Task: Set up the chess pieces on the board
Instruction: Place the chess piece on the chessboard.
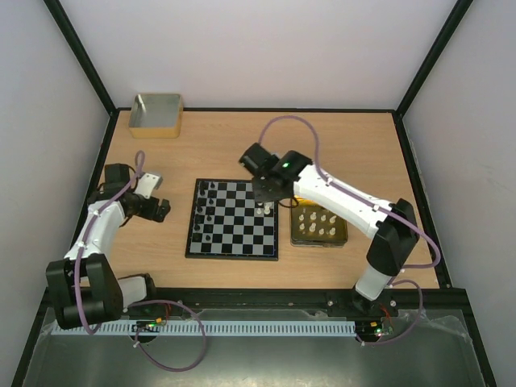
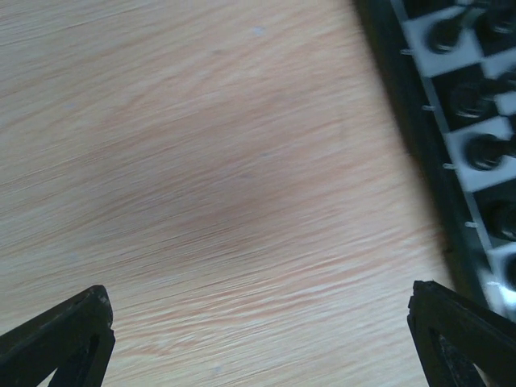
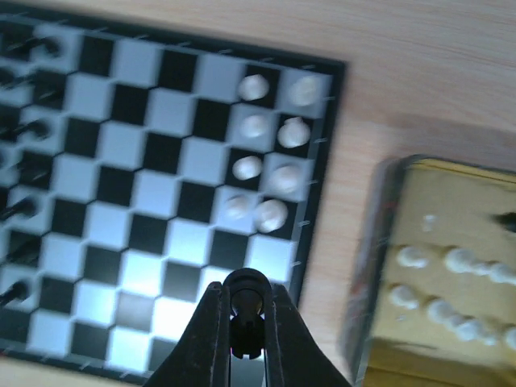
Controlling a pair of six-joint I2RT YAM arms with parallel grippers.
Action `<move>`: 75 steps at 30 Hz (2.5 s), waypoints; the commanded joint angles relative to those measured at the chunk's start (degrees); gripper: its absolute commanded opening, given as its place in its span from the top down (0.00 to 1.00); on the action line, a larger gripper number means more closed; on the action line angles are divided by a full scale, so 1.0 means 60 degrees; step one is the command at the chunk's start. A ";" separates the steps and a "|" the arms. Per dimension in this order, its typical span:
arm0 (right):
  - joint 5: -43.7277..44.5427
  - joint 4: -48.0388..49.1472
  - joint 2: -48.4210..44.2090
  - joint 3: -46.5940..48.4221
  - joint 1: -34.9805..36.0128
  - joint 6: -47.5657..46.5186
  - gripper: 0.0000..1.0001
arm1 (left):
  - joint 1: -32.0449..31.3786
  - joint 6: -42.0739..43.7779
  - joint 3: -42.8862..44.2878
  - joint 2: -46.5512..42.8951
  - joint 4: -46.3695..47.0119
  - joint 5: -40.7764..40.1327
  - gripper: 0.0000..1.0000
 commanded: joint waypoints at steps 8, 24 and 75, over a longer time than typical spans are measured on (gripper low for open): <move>-0.0633 -0.0182 0.2412 0.2463 0.3301 0.1479 0.98 | 0.3096 0.0201 0.0321 0.1063 0.0428 0.0803 0.00; -0.0602 -0.0335 0.5278 0.5243 0.4644 0.1497 0.98 | 0.4204 0.0692 0.0111 0.1198 0.0449 0.1356 0.01; -0.1232 0.0339 0.6424 0.5203 0.4080 0.1159 0.96 | 0.4750 0.1356 -0.0147 0.1503 0.0226 0.1933 0.01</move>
